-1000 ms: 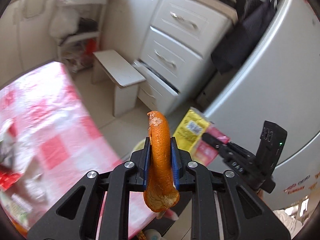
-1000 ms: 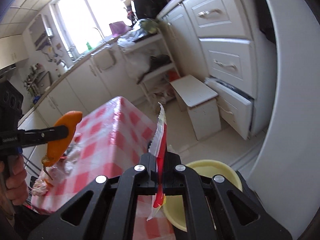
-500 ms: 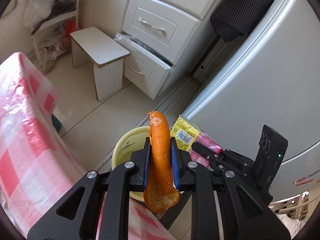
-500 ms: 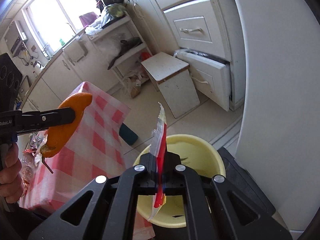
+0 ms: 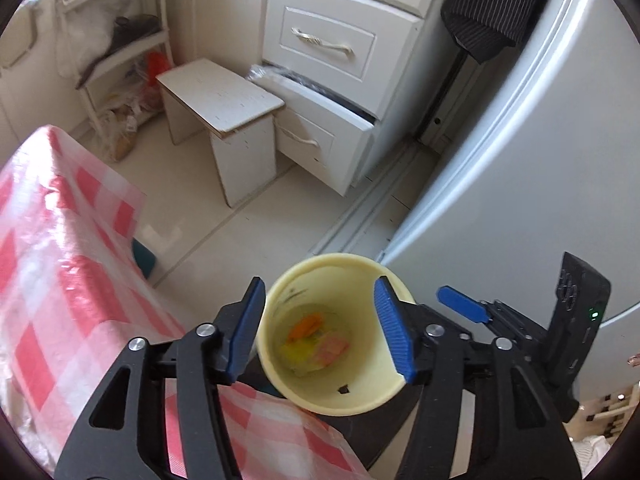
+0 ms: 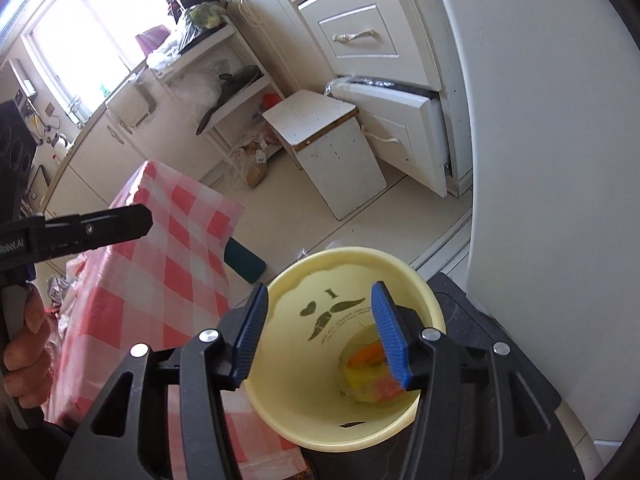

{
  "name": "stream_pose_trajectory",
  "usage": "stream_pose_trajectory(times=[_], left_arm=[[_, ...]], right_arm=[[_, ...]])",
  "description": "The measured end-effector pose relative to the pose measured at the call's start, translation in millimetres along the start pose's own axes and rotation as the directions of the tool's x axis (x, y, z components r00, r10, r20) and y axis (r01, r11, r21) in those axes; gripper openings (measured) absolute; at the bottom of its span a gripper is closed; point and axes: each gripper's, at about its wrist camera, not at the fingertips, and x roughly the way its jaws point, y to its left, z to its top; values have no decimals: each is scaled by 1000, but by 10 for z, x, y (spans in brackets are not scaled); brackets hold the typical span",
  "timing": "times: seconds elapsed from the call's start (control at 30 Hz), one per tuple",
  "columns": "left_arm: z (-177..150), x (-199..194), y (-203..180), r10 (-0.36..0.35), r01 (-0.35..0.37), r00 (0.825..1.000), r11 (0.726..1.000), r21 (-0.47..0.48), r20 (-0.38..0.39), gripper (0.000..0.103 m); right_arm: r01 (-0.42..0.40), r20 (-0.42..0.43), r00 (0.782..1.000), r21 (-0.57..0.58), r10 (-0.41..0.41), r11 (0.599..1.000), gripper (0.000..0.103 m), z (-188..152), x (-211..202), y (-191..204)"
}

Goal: Collect trash
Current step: 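Carry both items to the yellow bucket and open both grippers over it, then move both tools back over the table toward the crumpled tissues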

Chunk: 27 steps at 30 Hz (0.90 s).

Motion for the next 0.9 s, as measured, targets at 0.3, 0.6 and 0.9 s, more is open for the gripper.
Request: stream_pose_trajectory(times=[0.3, 0.6, 0.9], left_arm=[[-91, -698, 160, 115, -112, 984, 993, -27, 139, 62], [-597, -1682, 615, 272, -251, 929, 961, -112, 249, 68], [-2228, -2850, 1872, 589, -438, 789, 739, -512, 175, 73]], right_arm=[[-54, 51, 997, -41, 56, 998, 58, 95, -286, 415], [-175, 102, 977, -119, 187, 977, 62, 173, -638, 1185], [-384, 71, 911, -213, 406, 899, 75, 71, -816, 2286]])
